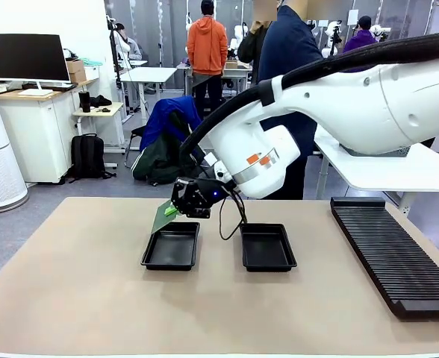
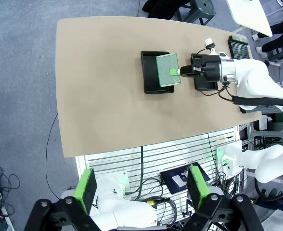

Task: Inspect and transfer BCBs to ESD trays.
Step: Pick up the Blank PCB from the PCB Rack and place it in the left ESD tray.

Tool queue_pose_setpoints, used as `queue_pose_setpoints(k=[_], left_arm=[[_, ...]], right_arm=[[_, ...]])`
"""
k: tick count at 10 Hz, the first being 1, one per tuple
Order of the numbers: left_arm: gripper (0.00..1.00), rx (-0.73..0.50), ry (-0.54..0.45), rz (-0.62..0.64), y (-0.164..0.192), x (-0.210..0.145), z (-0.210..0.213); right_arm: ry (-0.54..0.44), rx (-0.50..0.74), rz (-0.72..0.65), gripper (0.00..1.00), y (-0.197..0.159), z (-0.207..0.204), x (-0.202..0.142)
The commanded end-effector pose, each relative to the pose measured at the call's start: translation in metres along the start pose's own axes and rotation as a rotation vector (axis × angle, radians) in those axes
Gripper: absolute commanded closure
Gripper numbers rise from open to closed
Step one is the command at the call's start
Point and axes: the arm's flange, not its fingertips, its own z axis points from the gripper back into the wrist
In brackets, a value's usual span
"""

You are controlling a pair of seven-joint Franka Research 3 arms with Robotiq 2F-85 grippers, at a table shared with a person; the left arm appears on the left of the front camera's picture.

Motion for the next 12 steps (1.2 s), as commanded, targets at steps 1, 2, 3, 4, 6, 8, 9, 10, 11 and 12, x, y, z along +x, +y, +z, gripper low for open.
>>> queue_pose_setpoints(k=[1,2,3,4,6,8,9,10,11,12], left_arm=[[0.00,0.002,-0.003,0.003,0.000,0.001,0.000],[0.00,0.002,-0.003,0.003,0.000,0.001,0.000],[0.00,0.002,-0.003,0.003,0.000,0.001,0.000],[0.00,0.002,-0.003,0.003,0.000,0.001,0.000],[0.00,0.002,-0.003,0.003,0.000,0.001,0.000],[0.00,0.002,-0.003,0.003,0.000,0.001,0.000],[0.00,0.002,-0.003,0.003,0.000,0.001,0.000],[0.00,0.002,-0.003,0.003,0.000,0.001,0.000],[0.00,0.002,-0.003,0.003,0.000,0.001,0.000],[0.00,0.002,-0.003,0.003,0.000,0.001,0.000]], right_arm=[[-0.044,-0.003,-0.050,0.97,-0.012,-0.012,-0.010],[-0.046,0.007,-0.058,0.97,-0.020,-0.018,-0.012],[-0.046,0.003,-0.059,0.97,-0.027,-0.025,-0.013],[-0.043,0.008,-0.055,0.97,-0.029,-0.031,-0.011],[-0.029,-0.010,-0.065,0.97,-0.036,-0.041,-0.009],[-0.014,-0.017,-0.063,0.97,-0.039,-0.046,-0.005],[-0.009,-0.033,-0.073,0.97,-0.041,-0.048,-0.004],[0.004,-0.031,-0.076,0.97,-0.042,-0.052,-0.003],[0.007,-0.041,-0.076,0.97,-0.042,-0.056,-0.001],[0.000,-0.054,-0.074,0.97,-0.043,-0.057,0.002]])
